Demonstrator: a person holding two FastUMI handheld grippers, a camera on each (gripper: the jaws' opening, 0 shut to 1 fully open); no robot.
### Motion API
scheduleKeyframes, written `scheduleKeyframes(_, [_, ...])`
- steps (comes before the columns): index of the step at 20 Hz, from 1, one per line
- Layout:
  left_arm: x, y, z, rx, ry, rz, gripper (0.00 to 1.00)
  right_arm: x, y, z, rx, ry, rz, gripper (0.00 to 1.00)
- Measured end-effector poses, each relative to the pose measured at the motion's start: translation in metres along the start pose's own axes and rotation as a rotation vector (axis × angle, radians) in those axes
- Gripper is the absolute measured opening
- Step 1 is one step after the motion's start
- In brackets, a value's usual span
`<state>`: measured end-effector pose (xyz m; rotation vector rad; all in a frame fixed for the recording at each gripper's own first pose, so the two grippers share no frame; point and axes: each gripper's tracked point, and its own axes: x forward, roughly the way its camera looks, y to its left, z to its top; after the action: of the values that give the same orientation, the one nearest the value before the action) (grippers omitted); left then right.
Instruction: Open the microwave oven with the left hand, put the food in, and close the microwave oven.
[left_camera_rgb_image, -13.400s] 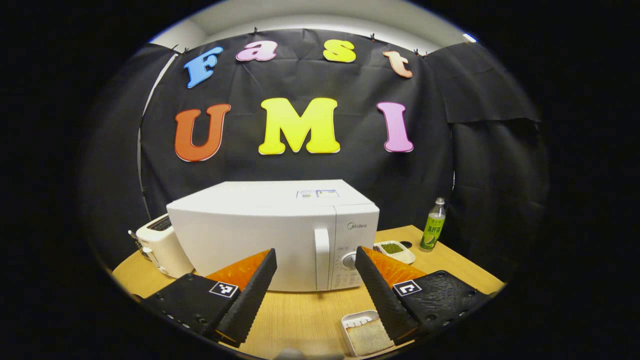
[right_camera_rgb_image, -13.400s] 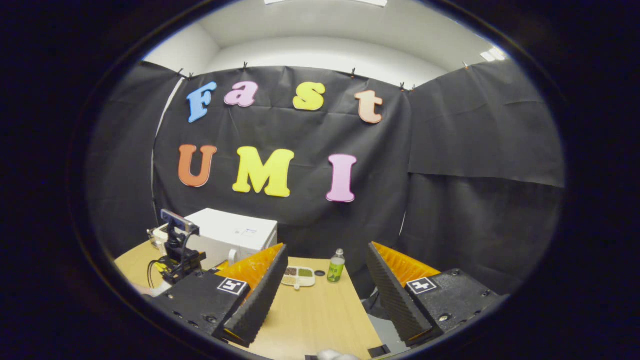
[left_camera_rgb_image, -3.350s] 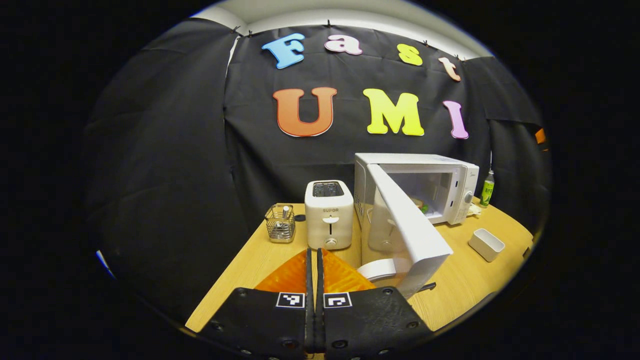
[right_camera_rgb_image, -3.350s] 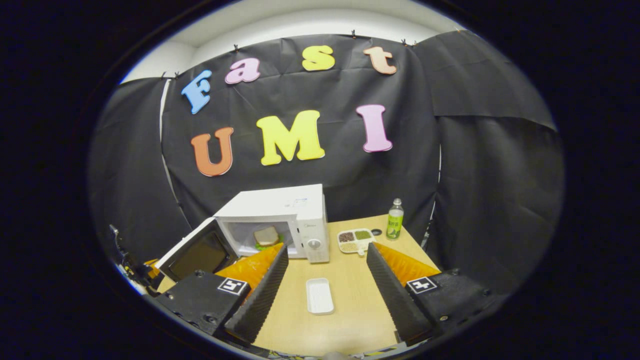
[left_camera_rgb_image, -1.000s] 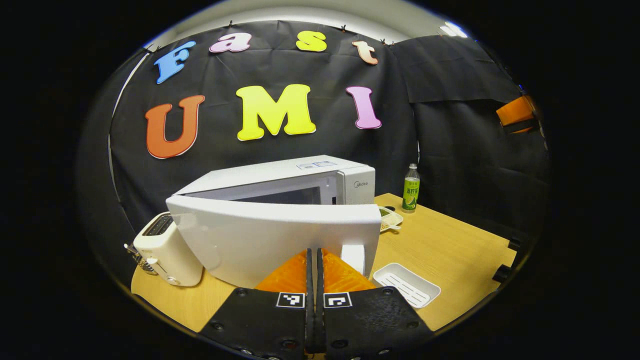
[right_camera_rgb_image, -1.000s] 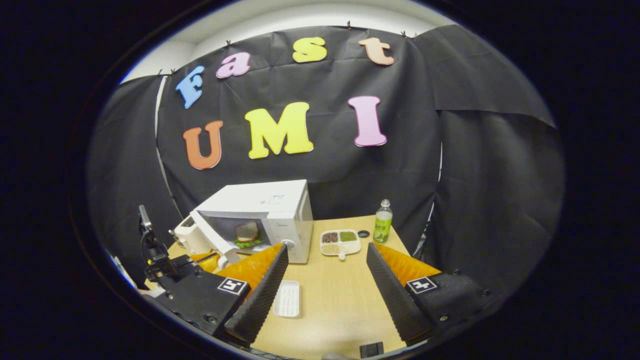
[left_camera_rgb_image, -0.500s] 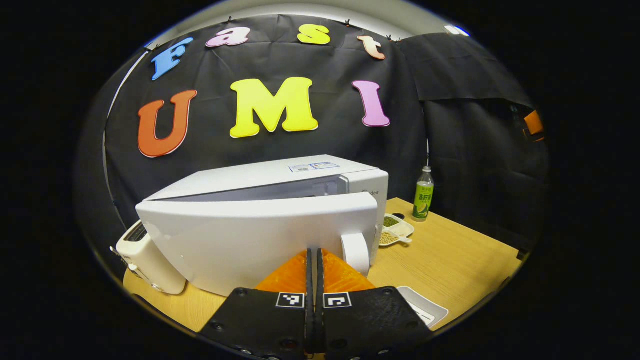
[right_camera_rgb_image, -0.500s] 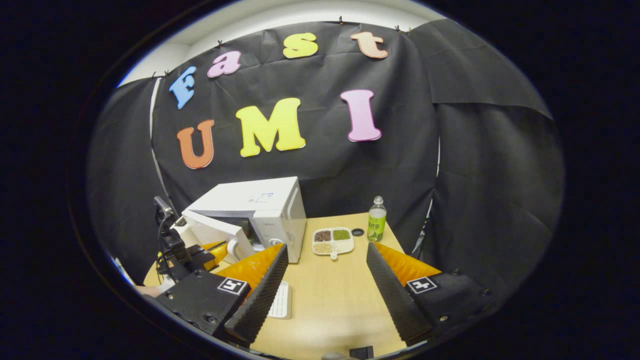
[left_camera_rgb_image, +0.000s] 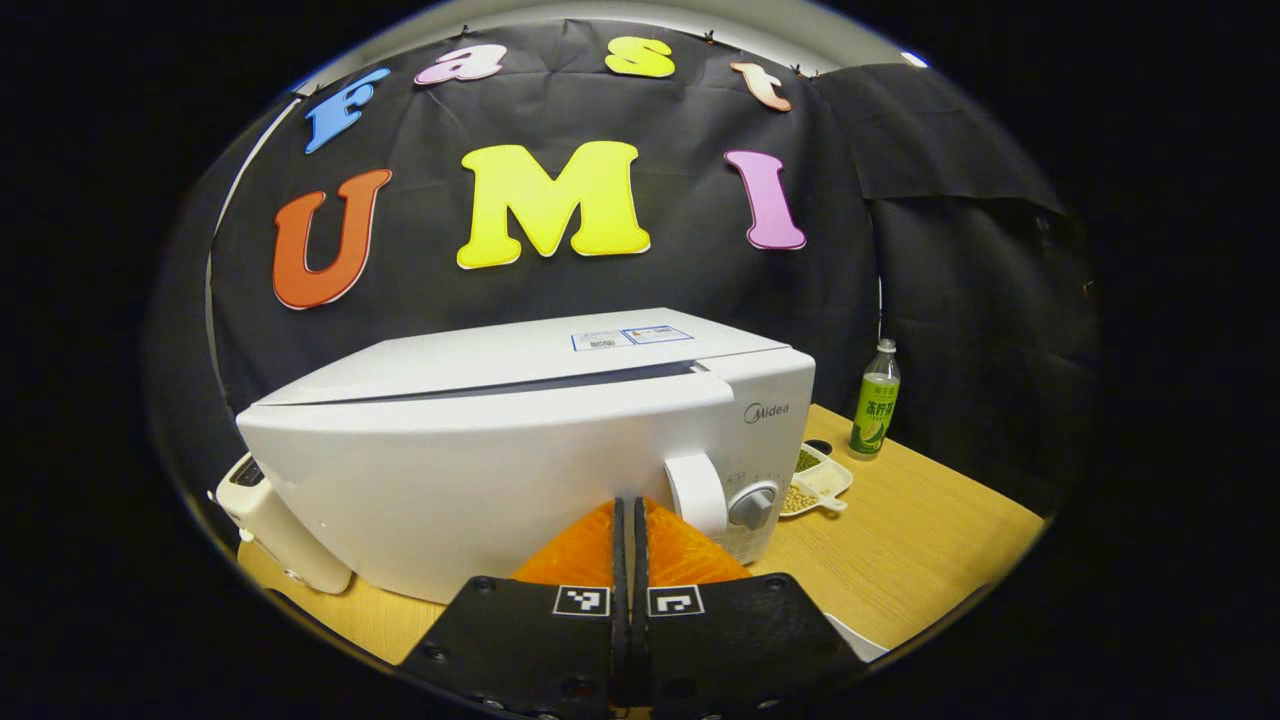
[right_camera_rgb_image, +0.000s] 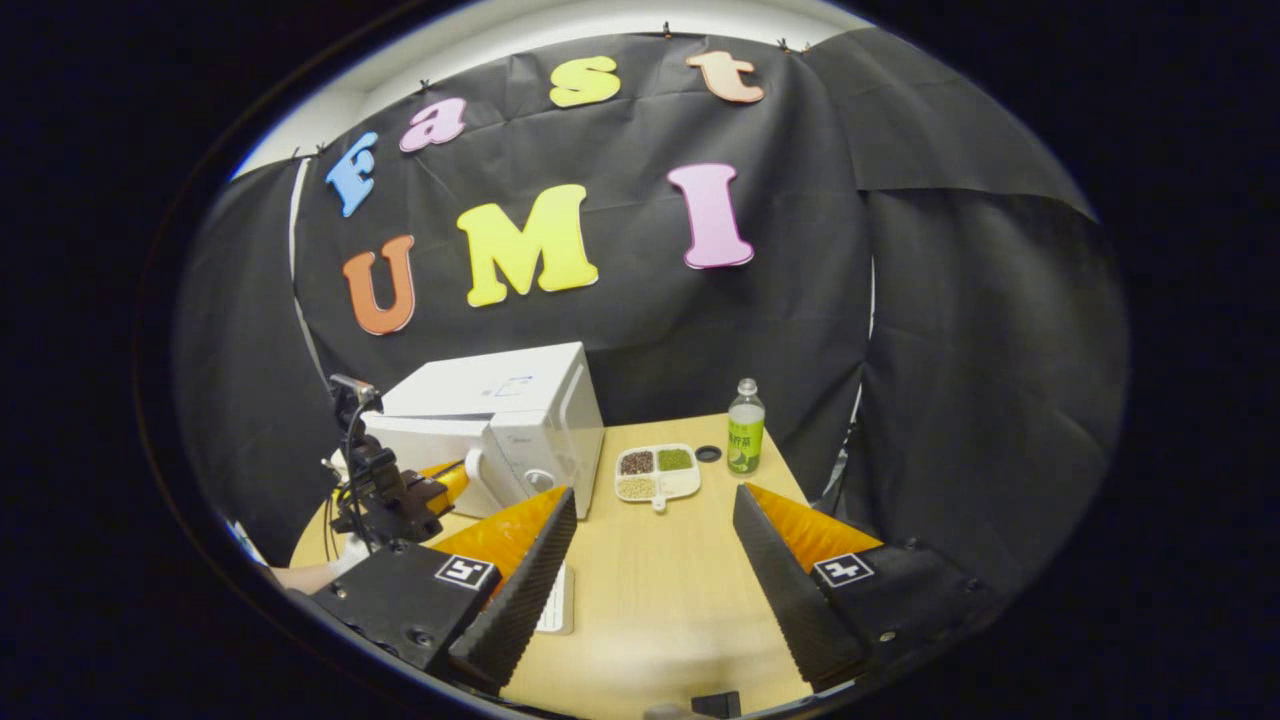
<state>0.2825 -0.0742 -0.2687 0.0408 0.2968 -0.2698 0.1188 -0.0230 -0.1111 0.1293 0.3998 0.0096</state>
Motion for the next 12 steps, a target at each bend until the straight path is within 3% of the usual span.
scheduleKeyframes(1, [0.004, 0.001, 0.001, -0.002, 0.007, 0.004, 0.00, -0.001, 0.000, 0.000, -0.001, -0.002, 0.001, 1.00])
scheduleKeyframes(2, [0.005, 0.004, 0.003, -0.002, 0.001, 0.014, 0.00, -0.002, 0.000, 0.001, -0.004, -0.007, 0.000, 0.92])
scheduleKeyframes(3, [0.005, 0.003, 0.000, -0.008, 0.005, 0.013, 0.00, -0.002, -0.001, 0.001, -0.009, -0.010, -0.003, 0.92])
scheduleKeyframes(4, [0.004, 0.003, 0.001, -0.007, 0.004, 0.013, 0.00, -0.002, -0.001, 0.001, -0.009, -0.007, -0.004, 1.00])
scheduleKeyframes(5, [0.004, 0.003, 0.003, -0.002, 0.003, 0.013, 0.00, -0.002, -0.001, 0.000, -0.009, -0.005, -0.002, 0.92])
scheduleKeyframes(6, [0.005, 0.003, 0.002, -0.002, 0.003, 0.014, 0.00, -0.002, 0.000, 0.000, -0.011, -0.003, 0.000, 1.00])
scheduleKeyframes(7, [0.006, 0.004, 0.002, -0.003, 0.001, 0.018, 0.00, -0.002, 0.001, 0.000, -0.012, -0.004, 0.000, 0.92])
scheduleKeyframes(8, [0.006, 0.004, 0.003, -0.001, -0.005, 0.021, 0.00, -0.003, 0.002, 0.002, -0.012, -0.006, -0.002, 1.00])
scheduleKeyframes(9, [0.010, 0.004, 0.003, -0.003, -0.009, 0.027, 0.00, -0.004, 0.003, 0.002, -0.013, -0.007, -0.001, 0.92])
scheduleKeyframes(10, [0.016, 0.003, 0.005, -0.014, -0.010, 0.027, 0.00, -0.003, 0.005, 0.003, -0.017, -0.009, 0.001, 1.00])
scheduleKeyframes(11, [0.016, 0.004, 0.003, -0.034, 0.017, 0.044, 0.00, -0.002, 0.007, 0.003, -0.020, -0.006, 0.004, 1.00])
scheduleKeyframes(12, [0.013, 0.005, 0.005, -0.041, 0.003, 0.051, 0.00, -0.002, 0.011, 0.004, -0.024, -0.008, 0.011, 0.92])
